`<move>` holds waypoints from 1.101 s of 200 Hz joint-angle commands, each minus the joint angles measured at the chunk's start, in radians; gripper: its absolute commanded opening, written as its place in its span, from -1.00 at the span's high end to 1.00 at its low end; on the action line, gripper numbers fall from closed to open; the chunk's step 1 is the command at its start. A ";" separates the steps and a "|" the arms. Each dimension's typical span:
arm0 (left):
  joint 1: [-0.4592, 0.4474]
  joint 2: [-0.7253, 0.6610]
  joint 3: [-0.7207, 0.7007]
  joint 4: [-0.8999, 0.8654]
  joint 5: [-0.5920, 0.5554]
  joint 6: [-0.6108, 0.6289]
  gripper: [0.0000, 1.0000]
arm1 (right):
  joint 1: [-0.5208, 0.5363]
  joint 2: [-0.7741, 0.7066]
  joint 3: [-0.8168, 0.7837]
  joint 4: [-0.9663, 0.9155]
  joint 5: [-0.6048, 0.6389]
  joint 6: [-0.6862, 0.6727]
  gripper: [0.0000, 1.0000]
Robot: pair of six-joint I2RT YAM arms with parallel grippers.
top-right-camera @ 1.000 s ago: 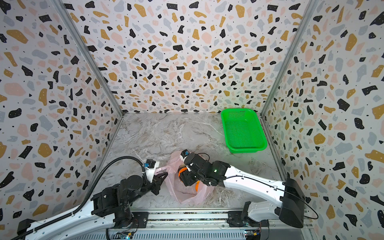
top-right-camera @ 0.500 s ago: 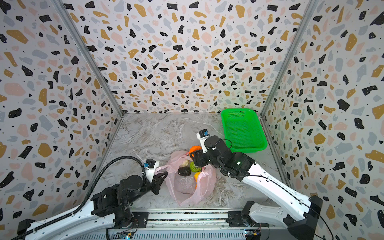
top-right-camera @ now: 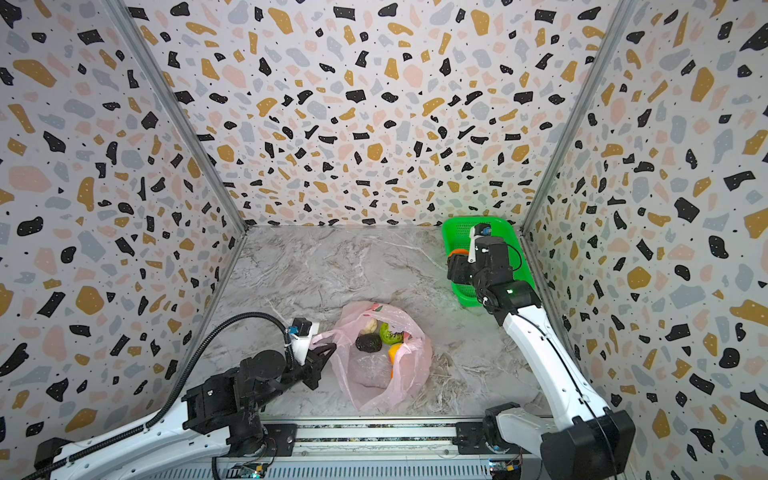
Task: Untie the knot of the plastic bag and take out the fruit
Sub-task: Place the fruit in the basket.
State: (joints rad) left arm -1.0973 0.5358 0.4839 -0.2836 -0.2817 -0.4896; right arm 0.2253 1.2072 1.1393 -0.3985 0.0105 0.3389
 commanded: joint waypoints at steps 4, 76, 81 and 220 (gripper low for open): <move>-0.006 0.001 0.004 0.036 -0.022 0.021 1.00 | -0.082 0.094 -0.024 0.115 -0.043 -0.045 -0.25; -0.007 0.011 0.016 0.039 -0.024 0.055 1.00 | -0.193 0.329 -0.057 0.234 -0.056 -0.053 -0.25; -0.006 0.009 0.016 0.039 -0.027 0.058 1.00 | -0.198 0.342 -0.057 0.237 -0.059 -0.055 -0.26; -0.007 0.010 0.015 0.055 -0.028 0.080 1.00 | -0.204 0.361 0.013 0.154 -0.088 -0.062 -0.83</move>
State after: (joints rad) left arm -1.0973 0.5484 0.4843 -0.2760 -0.2966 -0.4316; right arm 0.0189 1.6382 1.1069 -0.1970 -0.0608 0.2855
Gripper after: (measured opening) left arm 0.047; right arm 0.912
